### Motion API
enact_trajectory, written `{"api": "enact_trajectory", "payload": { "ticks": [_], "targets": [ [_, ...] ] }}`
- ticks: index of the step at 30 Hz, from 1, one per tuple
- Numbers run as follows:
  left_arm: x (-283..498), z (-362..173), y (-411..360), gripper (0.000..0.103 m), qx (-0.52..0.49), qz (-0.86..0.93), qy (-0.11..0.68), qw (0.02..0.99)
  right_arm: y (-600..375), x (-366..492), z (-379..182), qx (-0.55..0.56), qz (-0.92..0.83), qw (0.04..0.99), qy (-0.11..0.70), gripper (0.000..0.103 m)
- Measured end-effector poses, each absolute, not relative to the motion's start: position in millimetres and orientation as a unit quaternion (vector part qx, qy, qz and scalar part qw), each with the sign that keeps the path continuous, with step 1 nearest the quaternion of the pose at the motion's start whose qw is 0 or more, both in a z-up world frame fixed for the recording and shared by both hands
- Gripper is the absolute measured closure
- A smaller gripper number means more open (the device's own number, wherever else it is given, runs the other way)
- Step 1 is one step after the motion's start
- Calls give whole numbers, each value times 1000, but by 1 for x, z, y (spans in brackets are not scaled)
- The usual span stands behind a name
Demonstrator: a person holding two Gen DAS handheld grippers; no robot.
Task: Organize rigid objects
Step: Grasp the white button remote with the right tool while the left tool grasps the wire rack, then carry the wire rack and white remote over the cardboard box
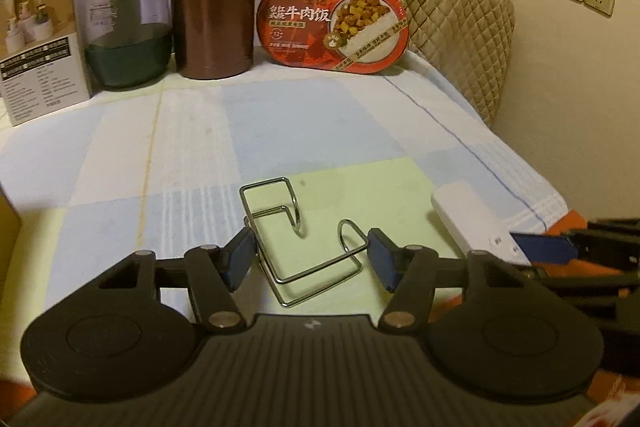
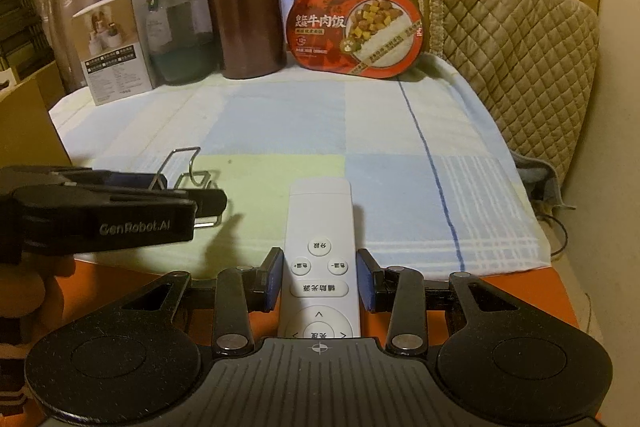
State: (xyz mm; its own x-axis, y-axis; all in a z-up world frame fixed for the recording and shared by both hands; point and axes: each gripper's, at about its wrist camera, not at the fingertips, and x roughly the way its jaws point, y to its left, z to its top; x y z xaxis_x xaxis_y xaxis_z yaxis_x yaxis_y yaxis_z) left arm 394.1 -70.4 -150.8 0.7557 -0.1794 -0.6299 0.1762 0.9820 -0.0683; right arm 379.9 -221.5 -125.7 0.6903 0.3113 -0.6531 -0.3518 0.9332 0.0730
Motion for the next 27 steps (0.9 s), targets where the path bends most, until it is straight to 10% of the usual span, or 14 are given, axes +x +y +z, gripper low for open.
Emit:
{"api": "enact_trajectory", "payload": {
  "ticks": [27],
  "targets": [
    [308, -143, -38, 50, -30, -10, 358, 933, -211, 345, -106, 8, 195, 914, 355, 68]
  ]
}}
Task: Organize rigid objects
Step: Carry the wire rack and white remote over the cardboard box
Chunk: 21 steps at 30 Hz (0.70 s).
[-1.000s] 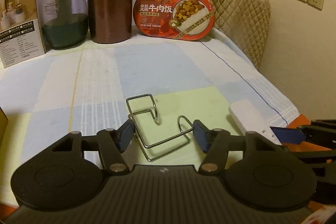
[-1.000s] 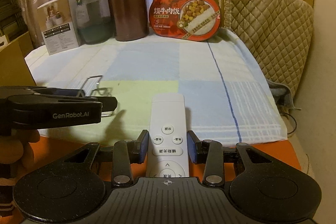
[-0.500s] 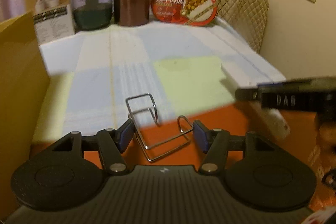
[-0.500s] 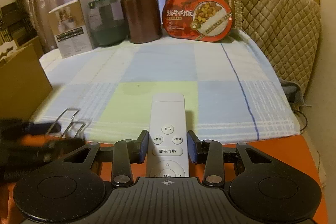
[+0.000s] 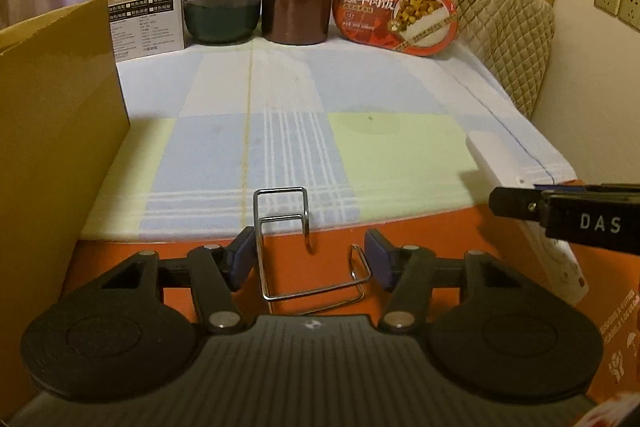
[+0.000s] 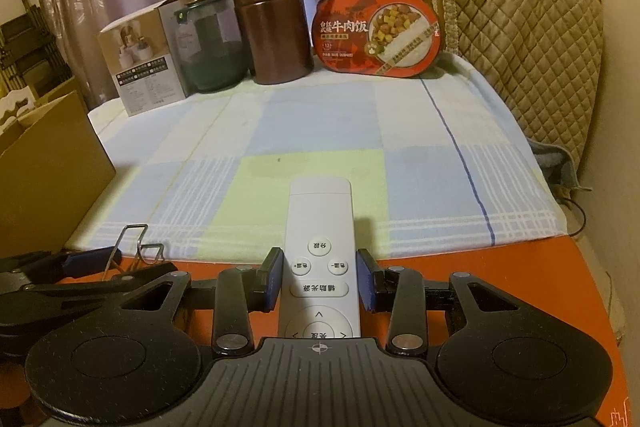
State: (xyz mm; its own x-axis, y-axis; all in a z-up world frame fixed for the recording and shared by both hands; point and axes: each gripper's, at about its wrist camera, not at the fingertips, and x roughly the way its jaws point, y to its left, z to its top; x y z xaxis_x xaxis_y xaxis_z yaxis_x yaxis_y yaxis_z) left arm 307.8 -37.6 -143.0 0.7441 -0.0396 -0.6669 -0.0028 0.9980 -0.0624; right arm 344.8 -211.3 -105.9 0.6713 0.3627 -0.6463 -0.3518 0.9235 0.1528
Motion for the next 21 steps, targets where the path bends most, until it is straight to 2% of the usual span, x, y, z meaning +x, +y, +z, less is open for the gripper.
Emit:
{"api": "enact_trajectory", "payload": {
  "ticks": [21],
  "targets": [
    [222, -108, -35, 52, -23, -36, 357, 933, -206, 299, -60, -7, 204, 918, 341, 68]
  ]
}}
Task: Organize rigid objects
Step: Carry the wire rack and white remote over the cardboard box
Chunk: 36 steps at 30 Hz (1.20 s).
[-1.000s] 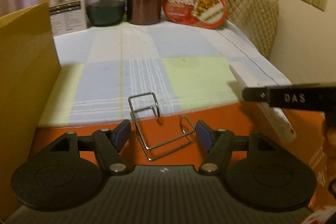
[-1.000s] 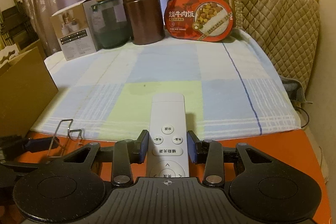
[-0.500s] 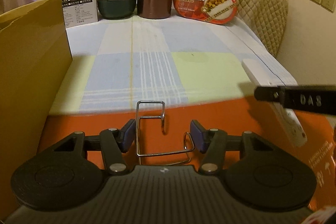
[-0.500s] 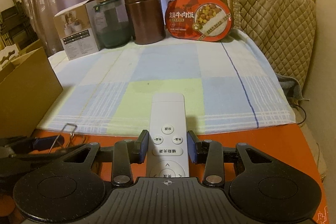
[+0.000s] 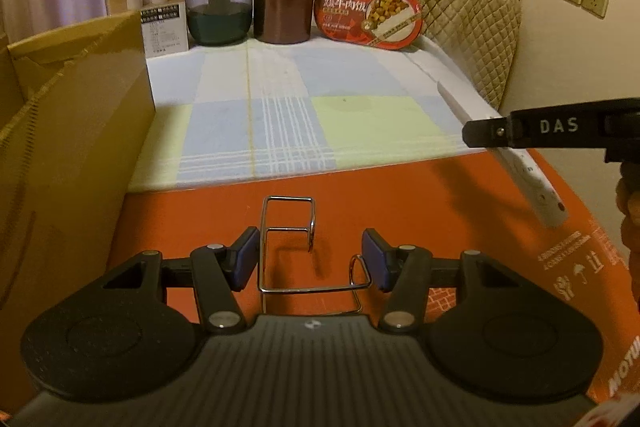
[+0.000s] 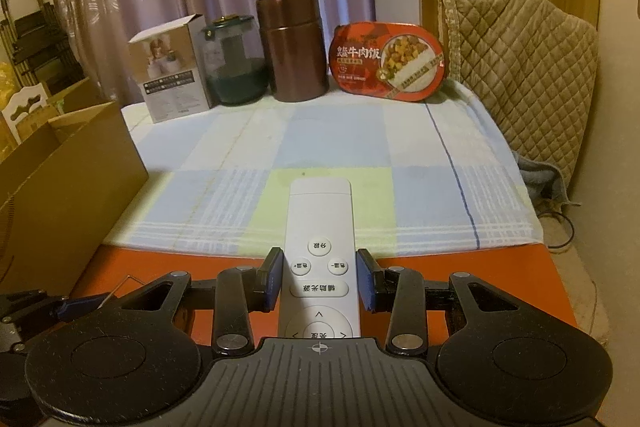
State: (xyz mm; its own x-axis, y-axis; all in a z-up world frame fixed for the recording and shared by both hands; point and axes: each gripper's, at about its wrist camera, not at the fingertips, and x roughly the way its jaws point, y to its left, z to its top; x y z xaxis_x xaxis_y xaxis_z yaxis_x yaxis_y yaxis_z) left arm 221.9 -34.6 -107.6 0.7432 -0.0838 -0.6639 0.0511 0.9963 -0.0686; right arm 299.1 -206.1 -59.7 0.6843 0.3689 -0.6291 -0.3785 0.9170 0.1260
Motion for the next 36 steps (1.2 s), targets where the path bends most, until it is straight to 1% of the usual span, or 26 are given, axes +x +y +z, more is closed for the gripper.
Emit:
{"api": "enact_trajectory", "payload": {
  "ticks": [7, 18, 23, 27, 36],
  "targets": [
    [205, -72, -24, 52, -32, -31, 340, 939, -201, 282, -32, -20, 206, 921, 331, 68],
    [177, 1, -7, 52, -38, -27, 303, 952, -180, 243, 35, -32, 225, 923, 311, 68],
    [160, 24, 5, 52, -42, -22, 293, 955, -163, 218, 58, -32, 238, 923, 299, 68],
    [146, 37, 18, 52, -43, -18, 289, 956, -149, 202, 70, -31, 248, 923, 294, 68],
    [119, 63, 59, 52, -44, -4, 279, 959, -108, 169, 78, -36, 280, 913, 296, 68]
  ]
}}
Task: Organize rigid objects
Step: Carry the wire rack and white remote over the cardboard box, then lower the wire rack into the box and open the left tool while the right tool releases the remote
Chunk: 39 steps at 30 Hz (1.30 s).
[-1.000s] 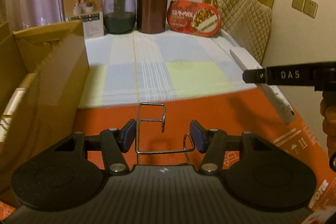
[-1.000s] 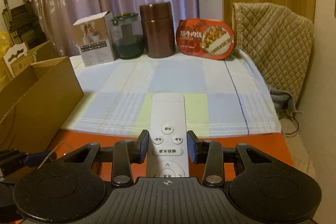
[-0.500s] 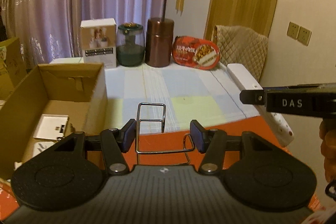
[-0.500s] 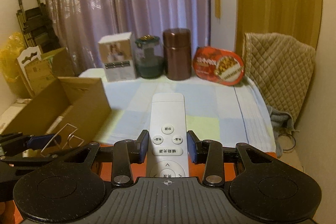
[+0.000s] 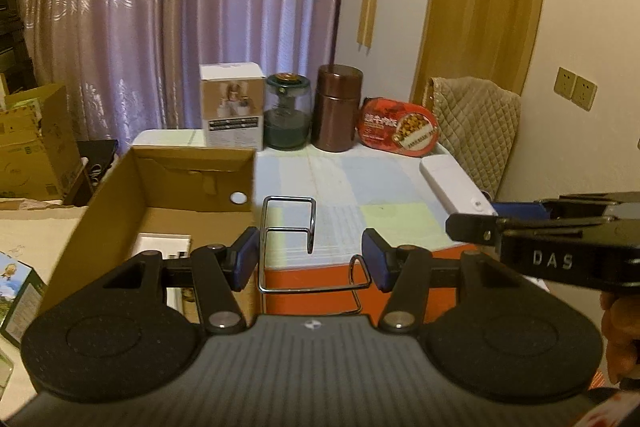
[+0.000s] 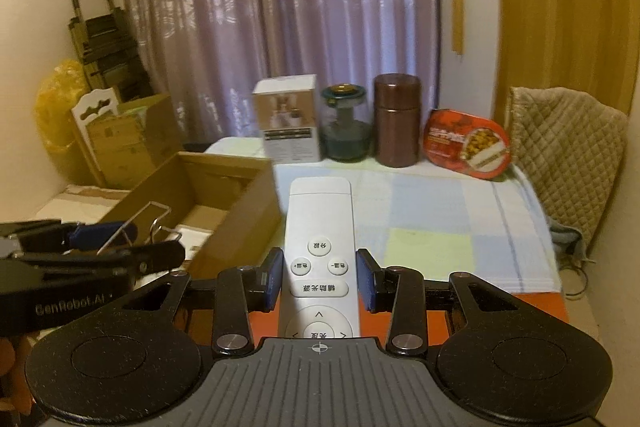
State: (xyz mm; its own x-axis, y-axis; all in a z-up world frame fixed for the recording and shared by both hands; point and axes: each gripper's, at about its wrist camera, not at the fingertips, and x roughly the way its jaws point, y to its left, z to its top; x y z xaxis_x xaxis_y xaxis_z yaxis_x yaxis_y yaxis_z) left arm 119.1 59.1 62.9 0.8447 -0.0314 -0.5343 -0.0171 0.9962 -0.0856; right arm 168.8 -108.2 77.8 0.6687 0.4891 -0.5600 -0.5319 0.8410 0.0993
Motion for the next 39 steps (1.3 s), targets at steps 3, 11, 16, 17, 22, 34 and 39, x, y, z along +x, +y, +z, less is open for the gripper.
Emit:
{"api": "enact_trajectory", "payload": {
  "ticks": [3, 11, 16, 17, 22, 34, 39],
  "targets": [
    [110, 66, 79, 52, -43, 6, 278, 960, -91, 164, 78, -37, 294, 908, 297, 68],
    [90, 66, 147, 52, -40, 49, 288, 956, -38, 158, 68, -35, 335, 888, 312, 68],
    [88, 66, 185, 52, -39, 66, 293, 953, -4, 160, 60, -33, 357, 876, 322, 68],
    [90, 65, 192, 52, -41, 68, 295, 952, 2, 162, 58, -31, 361, 874, 325, 68],
    [105, 53, 215, 52, -43, 59, 307, 949, 29, 181, 48, -1, 371, 858, 355, 68],
    [153, 0, 236, 52, -22, 34, 355, 934, 77, 232, 18, -2, 357, 849, 389, 68],
    [164, -15, 238, 52, -8, 26, 367, 930, 88, 239, 5, 0, 360, 844, 397, 68]
  ]
}}
